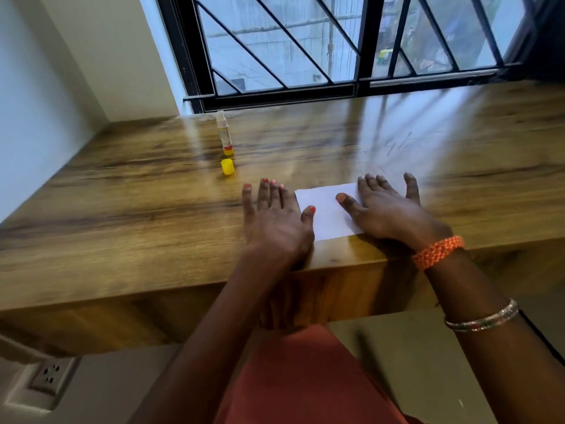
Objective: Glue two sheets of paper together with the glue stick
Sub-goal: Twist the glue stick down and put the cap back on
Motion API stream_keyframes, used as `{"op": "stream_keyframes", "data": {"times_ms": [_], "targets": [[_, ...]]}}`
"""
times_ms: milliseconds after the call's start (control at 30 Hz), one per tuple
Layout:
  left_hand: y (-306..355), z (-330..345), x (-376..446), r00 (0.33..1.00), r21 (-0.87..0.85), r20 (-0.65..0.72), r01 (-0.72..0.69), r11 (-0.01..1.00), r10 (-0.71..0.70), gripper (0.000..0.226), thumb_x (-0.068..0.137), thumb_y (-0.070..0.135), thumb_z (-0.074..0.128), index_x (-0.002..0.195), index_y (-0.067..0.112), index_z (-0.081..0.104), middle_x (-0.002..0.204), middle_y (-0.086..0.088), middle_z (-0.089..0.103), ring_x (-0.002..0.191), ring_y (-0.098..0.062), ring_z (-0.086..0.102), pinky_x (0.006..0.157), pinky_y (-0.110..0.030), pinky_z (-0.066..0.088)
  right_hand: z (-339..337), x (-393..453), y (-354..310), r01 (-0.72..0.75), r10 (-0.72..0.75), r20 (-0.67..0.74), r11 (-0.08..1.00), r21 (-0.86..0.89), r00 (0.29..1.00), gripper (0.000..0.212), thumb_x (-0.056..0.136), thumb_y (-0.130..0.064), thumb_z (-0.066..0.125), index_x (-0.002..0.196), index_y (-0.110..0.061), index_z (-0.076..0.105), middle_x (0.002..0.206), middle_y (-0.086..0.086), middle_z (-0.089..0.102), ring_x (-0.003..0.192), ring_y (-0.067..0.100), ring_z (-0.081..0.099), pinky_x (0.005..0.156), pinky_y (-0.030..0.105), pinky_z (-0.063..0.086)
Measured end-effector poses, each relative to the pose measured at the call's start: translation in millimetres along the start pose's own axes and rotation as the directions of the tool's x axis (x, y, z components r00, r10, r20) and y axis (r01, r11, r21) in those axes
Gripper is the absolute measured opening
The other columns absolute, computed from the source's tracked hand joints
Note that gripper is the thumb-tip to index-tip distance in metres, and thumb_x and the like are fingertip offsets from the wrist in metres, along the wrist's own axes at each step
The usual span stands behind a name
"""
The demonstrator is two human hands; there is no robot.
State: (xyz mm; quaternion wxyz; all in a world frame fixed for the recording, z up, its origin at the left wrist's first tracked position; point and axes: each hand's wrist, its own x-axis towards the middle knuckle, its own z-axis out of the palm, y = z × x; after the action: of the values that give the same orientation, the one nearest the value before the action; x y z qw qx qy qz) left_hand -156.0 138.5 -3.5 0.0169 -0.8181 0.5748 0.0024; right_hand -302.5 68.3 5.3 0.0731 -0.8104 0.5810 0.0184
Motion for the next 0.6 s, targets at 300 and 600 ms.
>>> {"op": "stream_keyframes", "data": {"times_ms": [300,600], "targets": [[-89,-47,53,0.911,-0.514,-0.334,0.039,0.857,-0.242,0.039,0.091,0.035,0.048,0.124,0.016,0.057,0.119,-0.015,0.065,0.113,-0.035,0.057,0.094,-0.042,0.046,-49,56,-79,0.384,-0.174,-0.517,0.862,0.332,0.838,0.024,0.090,-0.016,0.051,0.108,-0.020,0.067,0.115,0.001,0.066,0.117,0.022,0.051,0.099,0.037,0.023],[-126,-37,146,0.902,-0.647,-0.145,0.224,0.729,-0.406,0.077,0.073,0.064,0.060,0.130,0.013,0.050,0.139,-0.015,0.047,0.133,-0.036,0.032,0.104,-0.041,0.030,-50,122,-122,0.434,-0.290,-0.490,0.876,0.210,0.822,0.025,0.087,-0.011,0.049,0.097,-0.018,0.069,0.107,0.002,0.068,0.108,0.022,0.056,0.100,0.044,0.019]]}}
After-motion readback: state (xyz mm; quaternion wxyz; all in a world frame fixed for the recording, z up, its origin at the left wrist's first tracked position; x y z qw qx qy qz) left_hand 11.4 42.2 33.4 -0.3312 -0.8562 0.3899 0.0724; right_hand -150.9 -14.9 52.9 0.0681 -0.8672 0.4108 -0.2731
